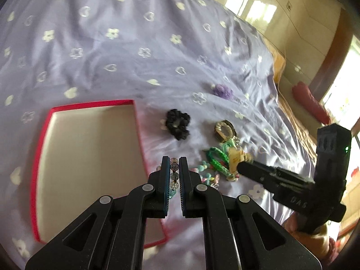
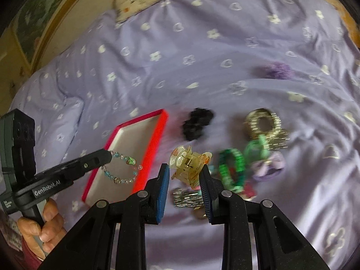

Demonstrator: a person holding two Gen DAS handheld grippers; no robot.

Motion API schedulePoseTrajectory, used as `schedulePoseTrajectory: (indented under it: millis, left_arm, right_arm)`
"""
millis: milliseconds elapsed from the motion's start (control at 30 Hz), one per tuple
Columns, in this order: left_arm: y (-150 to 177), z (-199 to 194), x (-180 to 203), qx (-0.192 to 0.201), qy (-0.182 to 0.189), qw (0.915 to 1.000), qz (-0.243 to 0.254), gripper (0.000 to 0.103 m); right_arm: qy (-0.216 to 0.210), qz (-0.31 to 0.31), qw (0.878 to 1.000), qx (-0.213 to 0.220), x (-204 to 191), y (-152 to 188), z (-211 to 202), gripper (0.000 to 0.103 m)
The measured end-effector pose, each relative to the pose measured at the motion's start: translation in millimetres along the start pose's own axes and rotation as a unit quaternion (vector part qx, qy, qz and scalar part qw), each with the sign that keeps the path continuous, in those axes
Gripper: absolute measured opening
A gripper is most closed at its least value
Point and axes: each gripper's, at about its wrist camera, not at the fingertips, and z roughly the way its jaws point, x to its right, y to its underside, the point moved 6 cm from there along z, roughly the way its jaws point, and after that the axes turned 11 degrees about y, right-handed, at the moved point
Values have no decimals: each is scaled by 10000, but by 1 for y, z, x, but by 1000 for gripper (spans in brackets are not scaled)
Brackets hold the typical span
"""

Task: Organize jewelry
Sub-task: 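Carry the bracelet and yellow clip into the red box and open both tools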

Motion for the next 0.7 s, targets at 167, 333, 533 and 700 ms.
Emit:
schedulePoseTrajectory:
  millis: [167, 333, 533, 700]
  left_arm:
    - [5, -26, -23, 172, -166, 9996, -163, 6]
    - [15, -46, -52, 266, -338, 9983, -400, 6]
    - [29, -55, -84, 259, -520, 9959, -698, 6]
    - [42, -55, -105, 188, -632, 9940, -877, 6]
  right_arm:
    - [-301, -295, 9990, -150, -40, 10, 10, 27]
    - [-595, -590, 9960, -297, -82, 22, 19, 27]
    - [-777, -882, 9914, -580, -120, 38, 41, 27]
    - [-788, -1125, 9872, -812, -139, 49, 62, 27]
